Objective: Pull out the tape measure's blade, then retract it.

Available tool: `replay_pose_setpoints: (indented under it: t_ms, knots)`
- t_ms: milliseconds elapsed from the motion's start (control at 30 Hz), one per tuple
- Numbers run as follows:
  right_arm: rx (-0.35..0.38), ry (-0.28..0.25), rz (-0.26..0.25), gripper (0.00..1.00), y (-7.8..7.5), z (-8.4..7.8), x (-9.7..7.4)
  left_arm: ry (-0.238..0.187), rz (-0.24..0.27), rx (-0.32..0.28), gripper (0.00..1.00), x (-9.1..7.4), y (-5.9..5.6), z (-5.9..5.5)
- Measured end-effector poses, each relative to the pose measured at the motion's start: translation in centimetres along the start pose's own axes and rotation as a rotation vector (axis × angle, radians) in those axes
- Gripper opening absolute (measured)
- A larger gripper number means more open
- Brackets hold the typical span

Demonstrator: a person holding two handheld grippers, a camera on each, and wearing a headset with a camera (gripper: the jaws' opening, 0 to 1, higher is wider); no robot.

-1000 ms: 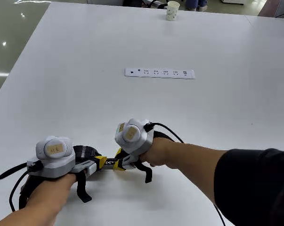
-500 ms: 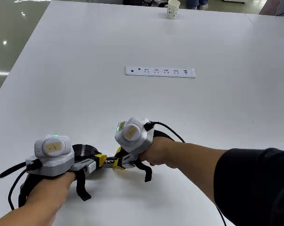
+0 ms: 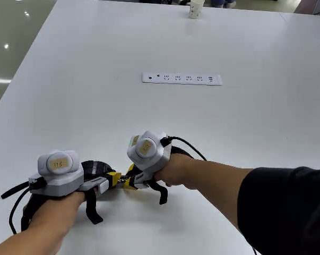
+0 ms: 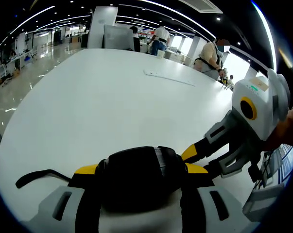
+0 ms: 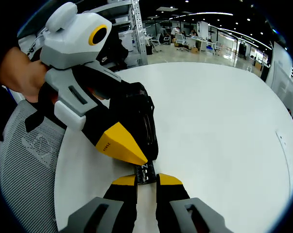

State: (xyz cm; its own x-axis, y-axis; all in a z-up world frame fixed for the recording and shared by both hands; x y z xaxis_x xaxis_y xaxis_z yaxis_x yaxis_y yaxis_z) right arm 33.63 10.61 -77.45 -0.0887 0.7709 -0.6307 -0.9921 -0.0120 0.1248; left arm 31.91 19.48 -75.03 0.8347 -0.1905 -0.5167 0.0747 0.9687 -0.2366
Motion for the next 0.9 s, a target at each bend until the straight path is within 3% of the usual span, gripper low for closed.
replay_pose_setpoints:
  t_ms: [900]
  knots:
    - [0.021,-0.036,-0.008,0.11,-0.17,0.77,0.95,-0.013,0.005,0.002,0.63,0.08,0.03,-0.02]
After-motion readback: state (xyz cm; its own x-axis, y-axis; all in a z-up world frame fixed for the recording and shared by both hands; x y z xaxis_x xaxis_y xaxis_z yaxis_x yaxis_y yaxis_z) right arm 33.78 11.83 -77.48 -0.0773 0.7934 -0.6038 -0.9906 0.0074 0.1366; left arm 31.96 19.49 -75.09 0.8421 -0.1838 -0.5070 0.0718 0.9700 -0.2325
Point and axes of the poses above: the centre of the closed fingertips' face, and the gripper's own axes: x roughly forward along the fingers, y roughly to its left, z roughly out of its top, the point moved 4 cm from there along -x, roughly backward along the fingers, and after that the axes turned 13 degrees about -y, right-handed, at the moved point
